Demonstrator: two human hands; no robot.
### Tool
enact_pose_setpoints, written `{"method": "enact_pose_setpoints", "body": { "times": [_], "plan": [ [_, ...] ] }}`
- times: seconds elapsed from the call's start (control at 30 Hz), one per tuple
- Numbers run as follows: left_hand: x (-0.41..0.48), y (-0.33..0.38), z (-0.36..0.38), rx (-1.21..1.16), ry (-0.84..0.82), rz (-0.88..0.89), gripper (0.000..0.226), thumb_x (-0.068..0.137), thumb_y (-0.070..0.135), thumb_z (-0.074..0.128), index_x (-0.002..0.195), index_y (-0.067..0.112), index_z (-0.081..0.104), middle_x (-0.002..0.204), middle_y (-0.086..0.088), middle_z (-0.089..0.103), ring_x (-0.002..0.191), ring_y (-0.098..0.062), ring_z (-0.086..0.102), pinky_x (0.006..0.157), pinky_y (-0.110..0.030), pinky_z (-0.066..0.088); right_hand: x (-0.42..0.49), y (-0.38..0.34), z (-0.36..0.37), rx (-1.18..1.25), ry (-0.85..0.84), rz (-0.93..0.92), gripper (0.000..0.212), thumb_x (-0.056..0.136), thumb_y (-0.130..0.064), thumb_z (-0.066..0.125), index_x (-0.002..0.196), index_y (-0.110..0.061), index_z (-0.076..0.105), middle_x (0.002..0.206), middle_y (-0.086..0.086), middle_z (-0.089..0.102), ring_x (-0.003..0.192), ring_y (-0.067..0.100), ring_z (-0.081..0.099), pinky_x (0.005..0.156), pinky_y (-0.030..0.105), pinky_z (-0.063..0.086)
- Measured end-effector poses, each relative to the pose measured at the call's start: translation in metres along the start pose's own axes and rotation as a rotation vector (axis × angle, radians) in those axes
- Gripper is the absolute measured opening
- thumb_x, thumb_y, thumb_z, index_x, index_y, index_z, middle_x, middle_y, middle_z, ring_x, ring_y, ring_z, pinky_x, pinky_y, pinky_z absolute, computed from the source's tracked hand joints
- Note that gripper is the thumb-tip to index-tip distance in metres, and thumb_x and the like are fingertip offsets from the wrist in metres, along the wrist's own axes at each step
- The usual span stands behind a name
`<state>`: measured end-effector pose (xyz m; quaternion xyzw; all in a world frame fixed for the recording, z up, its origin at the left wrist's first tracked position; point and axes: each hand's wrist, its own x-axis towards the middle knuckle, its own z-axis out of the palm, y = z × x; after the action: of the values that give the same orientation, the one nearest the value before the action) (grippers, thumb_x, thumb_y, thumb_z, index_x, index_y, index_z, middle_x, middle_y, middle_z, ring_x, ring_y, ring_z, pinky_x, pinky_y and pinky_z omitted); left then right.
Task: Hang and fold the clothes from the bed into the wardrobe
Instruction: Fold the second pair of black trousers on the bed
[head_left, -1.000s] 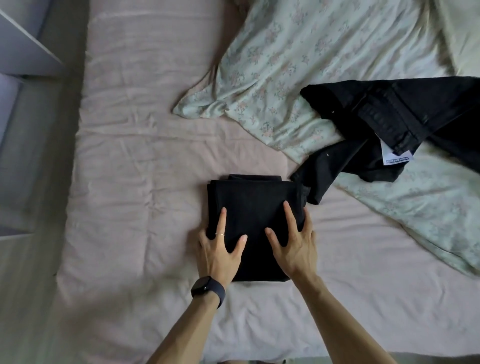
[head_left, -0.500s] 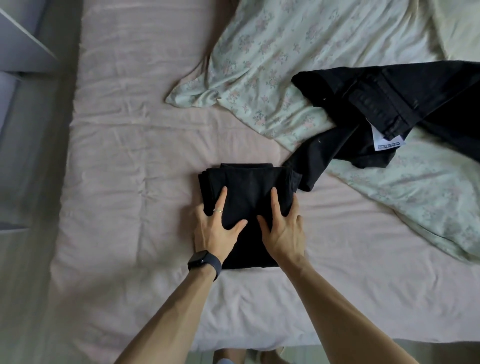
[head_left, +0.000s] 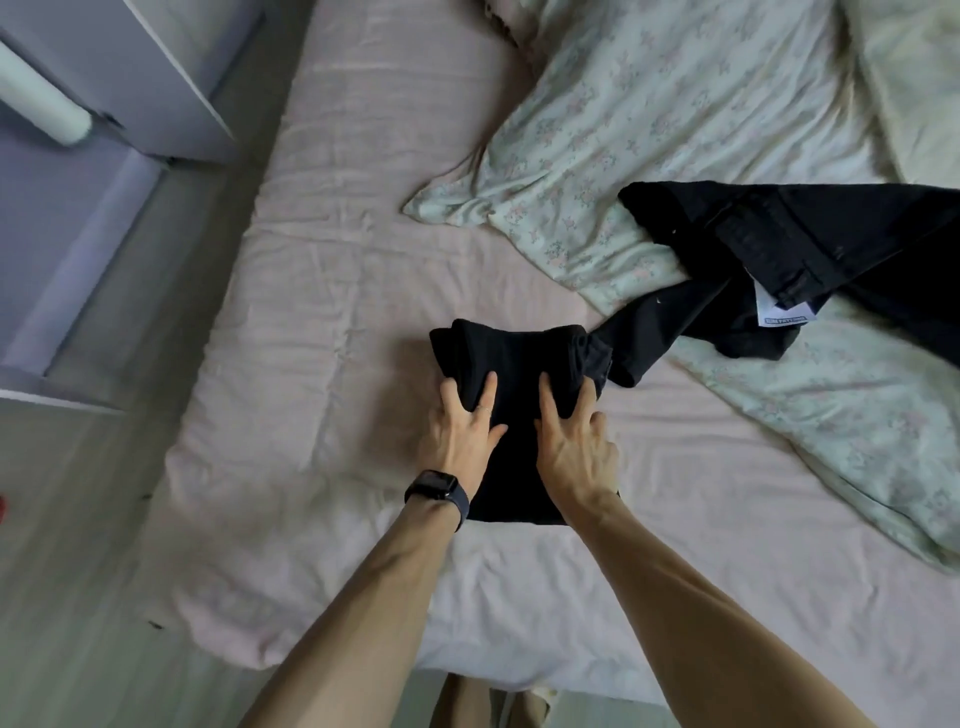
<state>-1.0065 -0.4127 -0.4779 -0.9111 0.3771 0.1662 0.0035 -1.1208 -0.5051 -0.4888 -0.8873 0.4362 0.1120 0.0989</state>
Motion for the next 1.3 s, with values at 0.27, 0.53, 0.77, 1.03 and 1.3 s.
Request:
{"method": "enact_pose_setpoints", "body": {
  "times": [0.27,0.53,0.77,1.03,1.3],
  "plan": [
    [-0.067,-0.053,-0.147,0.105,0.169,-0.099,0.066,0.101,0.054,0.041,0.158,0.035,0.013,0.142,-0.015,0.025,0.095,-0.027,0.056,0.069,-0.035,0.053,-0.046,-0.078,-0.137,0.049,0.107,-0.236,0.064,0.104,-0.026,0.042,0.159,-0.033,0.010,0.158,0.024,0.017,0.106,0.033,0.054,0.064,0.040,0.055],
    [-0.134,-0.177,-0.373,0.223,0.435,-0.265,0.066,0.103,0.053,0.036,0.159,0.031,0.007,0.149,-0.019,0.025,0.098,-0.027,0.058,0.077,-0.034,0.053,-0.085,-0.254,-0.323,0.135,0.362,-0.497,0.064,0.102,-0.028,0.050,0.158,-0.032,0.019,0.156,0.026,0.024,0.102,0.037,0.058,0.061,0.043,0.055],
    [-0.189,-0.338,-0.526,0.413,0.671,-0.353,0.068,0.101,0.054,0.043,0.158,0.027,0.020,0.141,-0.020,0.040,0.090,-0.024,0.063,0.066,-0.032,0.056,-0.130,-0.451,-0.437,0.250,0.610,-0.653,0.067,0.099,-0.035,0.056,0.154,-0.037,0.017,0.151,0.020,0.019,0.105,0.040,0.057,0.052,0.043,0.053],
    [-0.211,-0.501,-0.619,0.474,0.816,-0.288,0.067,0.102,0.052,0.043,0.158,0.022,0.021,0.137,-0.021,0.044,0.085,-0.025,0.063,0.067,-0.034,0.056,-0.164,-0.625,-0.487,0.338,0.726,-0.650,0.067,0.098,-0.035,0.057,0.155,-0.036,0.021,0.148,0.018,0.019,0.105,0.038,0.059,0.051,0.042,0.052],
    [-0.199,-0.582,-0.674,0.477,0.924,-0.343,0.070,0.102,0.056,0.039,0.159,0.023,0.016,0.138,-0.022,0.039,0.089,-0.023,0.066,0.067,-0.030,0.057,-0.157,-0.715,-0.534,0.300,0.827,-0.704,0.067,0.100,-0.033,0.056,0.156,-0.035,0.019,0.153,0.020,0.022,0.104,0.037,0.058,0.047,0.037,0.043]
  ]
}}
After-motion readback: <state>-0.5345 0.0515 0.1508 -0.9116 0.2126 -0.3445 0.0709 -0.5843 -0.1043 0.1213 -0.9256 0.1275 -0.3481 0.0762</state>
